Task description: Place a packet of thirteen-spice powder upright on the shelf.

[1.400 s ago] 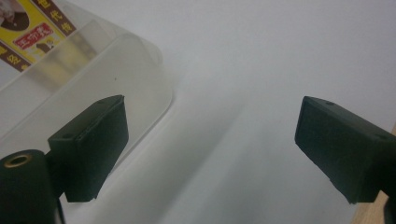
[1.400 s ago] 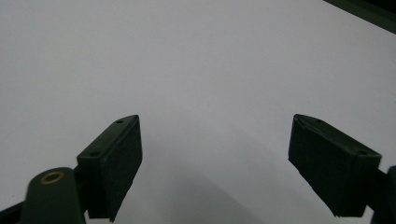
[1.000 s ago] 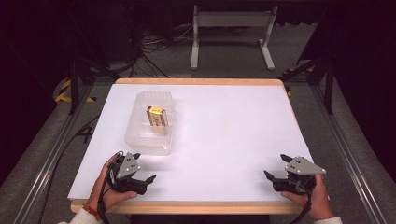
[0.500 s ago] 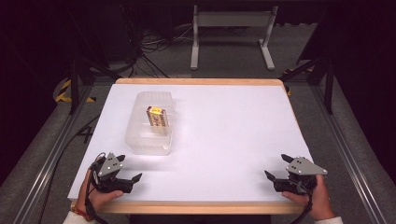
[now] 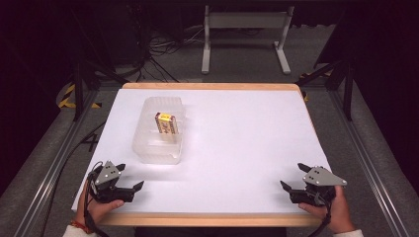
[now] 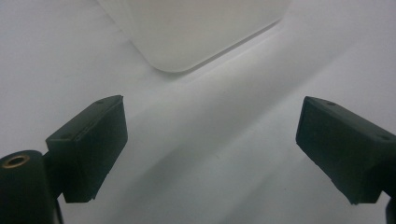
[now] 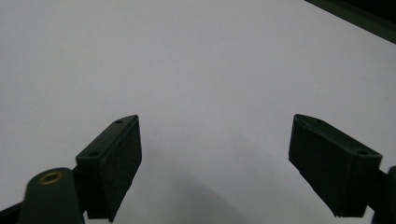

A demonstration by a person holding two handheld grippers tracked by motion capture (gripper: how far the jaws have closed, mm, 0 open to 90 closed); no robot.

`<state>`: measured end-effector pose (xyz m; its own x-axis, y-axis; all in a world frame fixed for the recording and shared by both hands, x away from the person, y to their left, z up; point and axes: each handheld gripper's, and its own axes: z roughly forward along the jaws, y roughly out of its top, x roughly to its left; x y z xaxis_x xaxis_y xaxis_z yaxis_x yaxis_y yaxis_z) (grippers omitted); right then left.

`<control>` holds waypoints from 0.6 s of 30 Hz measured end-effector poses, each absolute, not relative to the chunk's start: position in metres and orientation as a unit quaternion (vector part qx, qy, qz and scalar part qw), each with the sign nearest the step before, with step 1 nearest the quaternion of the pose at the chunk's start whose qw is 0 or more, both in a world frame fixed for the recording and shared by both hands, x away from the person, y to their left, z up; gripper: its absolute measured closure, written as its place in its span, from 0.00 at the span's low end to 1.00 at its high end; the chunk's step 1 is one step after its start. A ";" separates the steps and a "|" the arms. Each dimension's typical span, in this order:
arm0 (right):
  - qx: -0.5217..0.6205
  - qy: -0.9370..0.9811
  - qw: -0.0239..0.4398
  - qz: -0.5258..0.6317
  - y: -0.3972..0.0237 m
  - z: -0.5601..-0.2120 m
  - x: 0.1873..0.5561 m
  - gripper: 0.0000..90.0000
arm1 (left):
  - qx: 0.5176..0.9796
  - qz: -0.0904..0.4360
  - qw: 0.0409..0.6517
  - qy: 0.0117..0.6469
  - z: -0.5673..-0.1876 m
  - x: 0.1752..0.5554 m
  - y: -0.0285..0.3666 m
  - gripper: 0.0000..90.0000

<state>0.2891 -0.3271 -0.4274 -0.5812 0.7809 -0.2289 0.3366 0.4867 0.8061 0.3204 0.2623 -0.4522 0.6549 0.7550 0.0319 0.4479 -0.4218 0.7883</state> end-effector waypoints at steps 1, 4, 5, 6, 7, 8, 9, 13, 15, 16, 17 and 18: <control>0.346 0.809 0.300 0.370 -0.327 -0.428 0.289 0.20 | 0.819 0.193 0.397 0.367 -0.453 0.321 0.262 0.11; 0.346 0.809 0.302 0.367 -0.326 -0.427 0.290 0.20 | 0.819 0.190 0.398 0.366 -0.453 0.319 0.263 0.11; 0.344 0.810 0.302 0.367 -0.326 -0.427 0.290 0.20 | 0.818 0.191 0.399 0.367 -0.453 0.319 0.263 0.11; 0.344 0.810 0.302 0.367 -0.326 -0.427 0.290 0.20 | 0.818 0.191 0.399 0.367 -0.453 0.319 0.263 0.11; 0.344 0.810 0.301 0.367 -0.325 -0.427 0.289 0.20 | 0.818 0.193 0.399 0.367 -0.452 0.318 0.263 0.11; 0.343 0.811 0.302 0.365 -0.323 -0.427 0.289 0.20 | 0.818 0.191 0.400 0.367 -0.452 0.318 0.263 0.10; 0.343 0.811 0.302 0.366 -0.323 -0.427 0.289 0.20 | 0.818 0.190 0.400 0.368 -0.453 0.319 0.263 0.10; 0.344 0.812 0.299 0.365 -0.324 -0.428 0.290 0.20 | 0.823 0.187 0.390 0.367 -0.453 0.320 0.260 0.10; 0.346 0.811 0.299 0.365 -0.325 -0.428 0.290 0.20 | 0.825 0.187 0.390 0.365 -0.453 0.320 0.259 0.10; 0.347 0.811 0.299 0.364 -0.325 -0.428 0.290 0.20 | 0.825 0.187 0.390 0.365 -0.453 0.320 0.259 0.10; 0.347 0.811 0.299 0.364 -0.326 -0.428 0.290 0.20 | 0.823 0.186 0.391 0.368 -0.454 0.320 0.258 0.10; 0.348 0.811 0.298 0.365 -0.326 -0.428 0.290 0.20 | 0.822 0.186 0.391 0.369 -0.454 0.320 0.258 0.10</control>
<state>0.2897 -0.3262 -0.4281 -0.5801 0.7815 -0.2298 0.3467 0.4922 0.7985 0.3204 0.2582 -0.4536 0.6591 0.7519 0.0172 0.4609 -0.4219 0.7807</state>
